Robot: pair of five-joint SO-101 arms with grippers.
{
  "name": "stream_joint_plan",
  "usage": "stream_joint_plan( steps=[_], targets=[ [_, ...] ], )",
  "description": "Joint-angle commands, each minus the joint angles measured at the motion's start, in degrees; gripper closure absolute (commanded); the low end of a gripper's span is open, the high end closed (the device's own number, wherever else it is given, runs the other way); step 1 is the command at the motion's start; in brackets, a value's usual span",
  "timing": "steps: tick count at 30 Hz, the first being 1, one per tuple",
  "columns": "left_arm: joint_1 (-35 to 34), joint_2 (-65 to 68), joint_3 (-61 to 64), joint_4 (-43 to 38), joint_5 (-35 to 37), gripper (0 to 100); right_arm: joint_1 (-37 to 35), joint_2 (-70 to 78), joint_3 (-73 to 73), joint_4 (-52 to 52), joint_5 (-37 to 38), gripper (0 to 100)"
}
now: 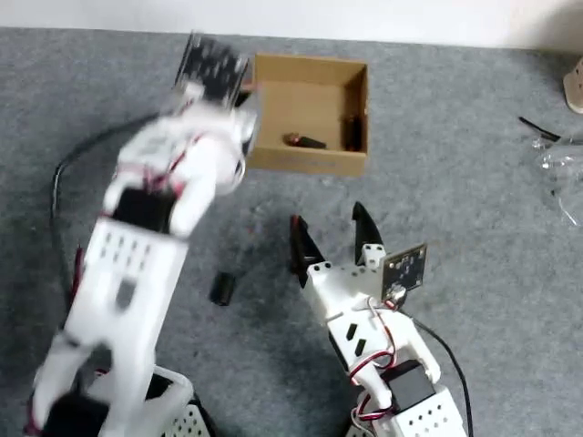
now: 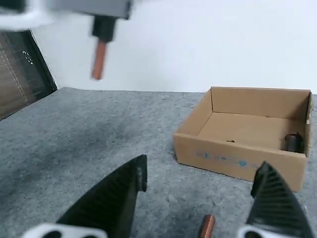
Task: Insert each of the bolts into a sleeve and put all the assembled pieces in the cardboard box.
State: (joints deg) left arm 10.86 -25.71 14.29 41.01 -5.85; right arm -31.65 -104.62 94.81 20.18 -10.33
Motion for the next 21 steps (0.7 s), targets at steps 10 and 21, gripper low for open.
stream_joint_plan(
  steps=[10, 21],
  targets=[
    [5.1, 24.7, -24.9, 6.9, -0.6, 99, -0.5, -0.7, -0.3, -4.7, 1.1, 69.1],
    [10.8, 42.2, -32.5, -6.5, -0.3, 99, 2.1, -0.7, -0.4, -4.7, 1.1, 69.1]
  ],
)
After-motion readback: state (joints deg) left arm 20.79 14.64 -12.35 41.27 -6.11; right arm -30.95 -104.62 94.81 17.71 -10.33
